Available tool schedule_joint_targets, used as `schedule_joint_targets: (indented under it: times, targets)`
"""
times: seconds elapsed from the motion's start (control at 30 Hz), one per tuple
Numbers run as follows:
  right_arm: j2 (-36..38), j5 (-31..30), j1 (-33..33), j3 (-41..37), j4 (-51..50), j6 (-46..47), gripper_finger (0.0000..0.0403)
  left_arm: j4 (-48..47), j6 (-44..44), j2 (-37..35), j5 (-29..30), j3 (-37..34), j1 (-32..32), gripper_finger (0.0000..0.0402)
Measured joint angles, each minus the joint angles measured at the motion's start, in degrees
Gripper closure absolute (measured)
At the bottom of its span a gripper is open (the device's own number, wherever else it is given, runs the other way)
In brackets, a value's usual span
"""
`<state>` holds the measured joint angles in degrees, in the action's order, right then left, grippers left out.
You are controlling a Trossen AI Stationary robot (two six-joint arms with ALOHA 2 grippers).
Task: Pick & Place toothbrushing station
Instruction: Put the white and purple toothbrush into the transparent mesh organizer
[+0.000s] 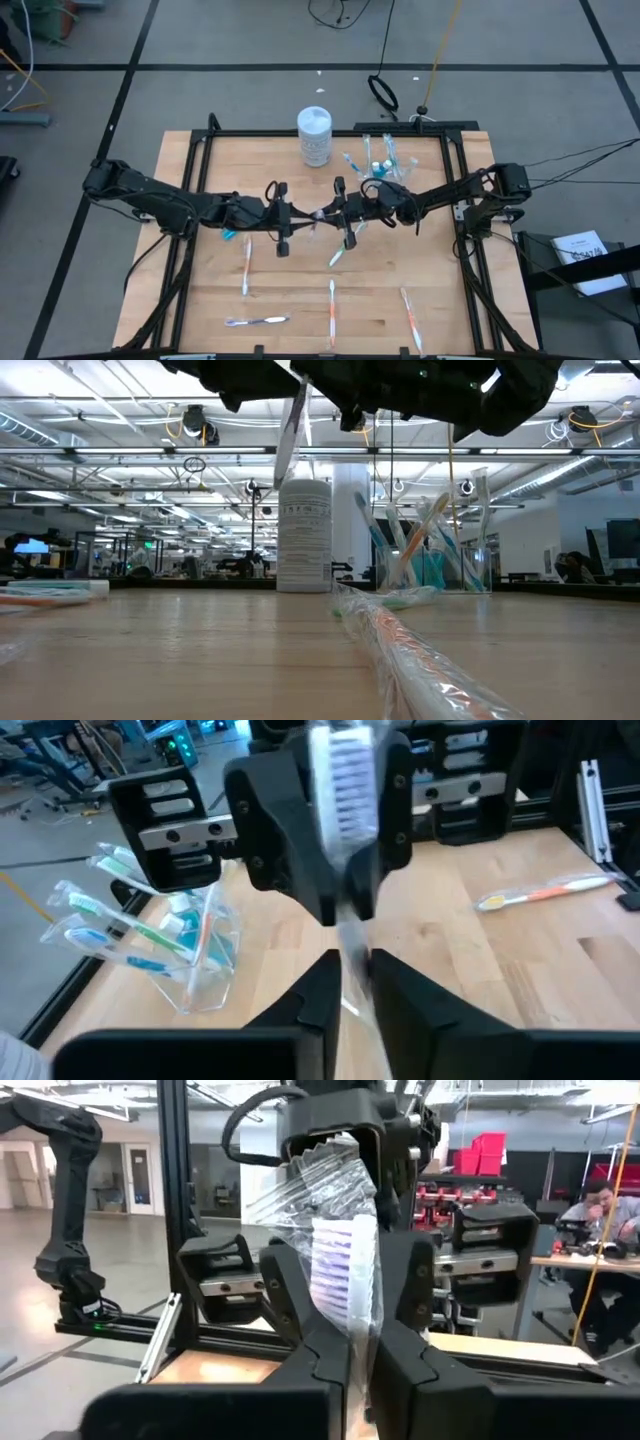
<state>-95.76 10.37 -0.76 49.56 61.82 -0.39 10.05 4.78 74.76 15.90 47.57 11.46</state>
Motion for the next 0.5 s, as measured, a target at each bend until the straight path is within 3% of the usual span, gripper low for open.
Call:
schedule_joint_targets:
  times: [0.17,0.3,0.43,0.5]
  targets:
    - [0.5,0.1,0.3,0.0,-0.6,-0.3,0.0391,0.4,0.4,0.0,1.1,0.0,-0.5,0.0294]
    - [2.4,-0.1,0.8,0.0,-3.6,-0.9,0.0390,0.6,0.6,-0.1,6.1,0.0,-1.3,0.0255]
    - [6.7,-1.3,2.2,0.1,-13.3,-2.1,0.0392,0.4,1.0,-0.5,13.4,0.0,-1.3,0.0228]
    - [9.1,-5.2,2.9,0.1,-20.8,-2.4,0.0392,0.6,1.0,-0.6,15.7,0.0,-1.4,0.0219]
